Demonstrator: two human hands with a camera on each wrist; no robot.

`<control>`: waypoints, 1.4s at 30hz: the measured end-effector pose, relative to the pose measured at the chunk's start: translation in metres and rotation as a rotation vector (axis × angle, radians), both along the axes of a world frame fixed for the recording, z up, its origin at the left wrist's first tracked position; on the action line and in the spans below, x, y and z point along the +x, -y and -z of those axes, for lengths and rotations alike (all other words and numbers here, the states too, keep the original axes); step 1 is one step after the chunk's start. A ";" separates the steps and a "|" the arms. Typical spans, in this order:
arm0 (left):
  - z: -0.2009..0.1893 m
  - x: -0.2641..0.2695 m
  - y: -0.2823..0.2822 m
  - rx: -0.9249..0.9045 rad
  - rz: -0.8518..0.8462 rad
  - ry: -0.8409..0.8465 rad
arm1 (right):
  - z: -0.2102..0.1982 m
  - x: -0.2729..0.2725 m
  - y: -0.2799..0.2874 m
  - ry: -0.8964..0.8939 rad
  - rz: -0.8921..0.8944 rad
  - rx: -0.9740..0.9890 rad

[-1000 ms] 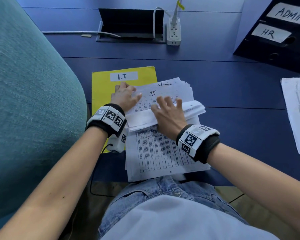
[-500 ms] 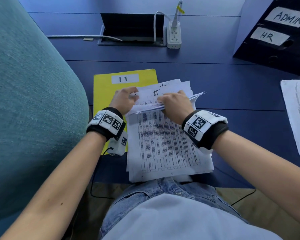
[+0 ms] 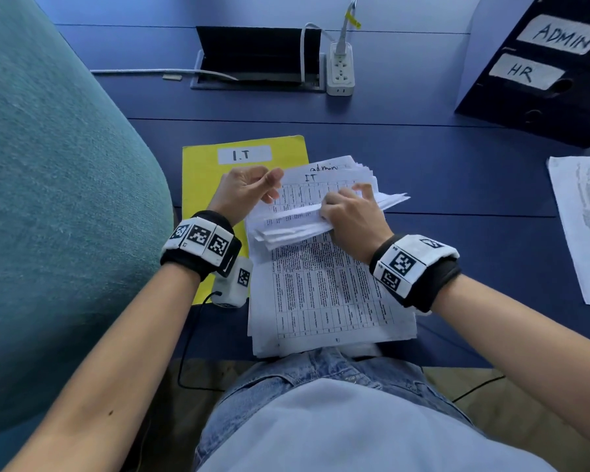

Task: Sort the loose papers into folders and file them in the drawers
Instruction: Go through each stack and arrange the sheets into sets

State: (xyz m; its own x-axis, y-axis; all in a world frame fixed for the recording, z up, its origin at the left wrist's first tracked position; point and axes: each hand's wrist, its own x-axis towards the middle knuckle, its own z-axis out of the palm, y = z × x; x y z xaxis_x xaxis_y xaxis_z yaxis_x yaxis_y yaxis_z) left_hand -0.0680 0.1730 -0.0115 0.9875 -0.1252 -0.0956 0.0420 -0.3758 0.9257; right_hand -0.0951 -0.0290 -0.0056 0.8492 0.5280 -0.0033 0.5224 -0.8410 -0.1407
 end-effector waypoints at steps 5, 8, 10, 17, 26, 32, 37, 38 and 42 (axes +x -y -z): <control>0.001 -0.001 0.000 -0.022 -0.009 -0.035 | 0.001 -0.009 0.002 0.013 0.008 -0.003; -0.002 0.000 -0.001 -0.071 -0.011 -0.112 | -0.007 0.003 -0.002 0.038 0.096 0.061; -0.006 -0.002 0.000 -0.127 -0.062 -0.095 | -0.015 0.013 -0.002 0.053 0.170 0.088; -0.022 -0.009 0.003 -0.197 0.035 -0.052 | -0.052 0.040 -0.002 -0.041 0.332 0.224; -0.047 0.001 0.009 -0.308 -0.305 0.177 | -0.062 0.046 0.028 0.017 0.871 1.006; -0.121 -0.001 0.016 -0.467 -0.331 0.476 | -0.098 0.038 0.026 0.023 0.537 1.511; -0.129 -0.010 0.024 -0.443 -0.297 0.501 | -0.100 0.020 0.024 0.152 0.381 1.536; -0.122 -0.011 0.025 -0.443 -0.304 0.459 | -0.094 0.016 0.025 0.124 0.413 1.521; -0.087 -0.018 0.030 -0.371 -0.280 0.271 | -0.069 0.008 0.024 0.006 0.558 1.405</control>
State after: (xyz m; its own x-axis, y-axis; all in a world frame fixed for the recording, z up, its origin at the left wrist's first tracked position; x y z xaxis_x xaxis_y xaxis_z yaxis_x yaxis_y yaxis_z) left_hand -0.0862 0.1428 0.0750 0.9710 0.1699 0.1683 -0.1656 -0.0303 0.9857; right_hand -0.0868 -0.0526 0.0638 0.9342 -0.2814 0.2192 0.1945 -0.1134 -0.9743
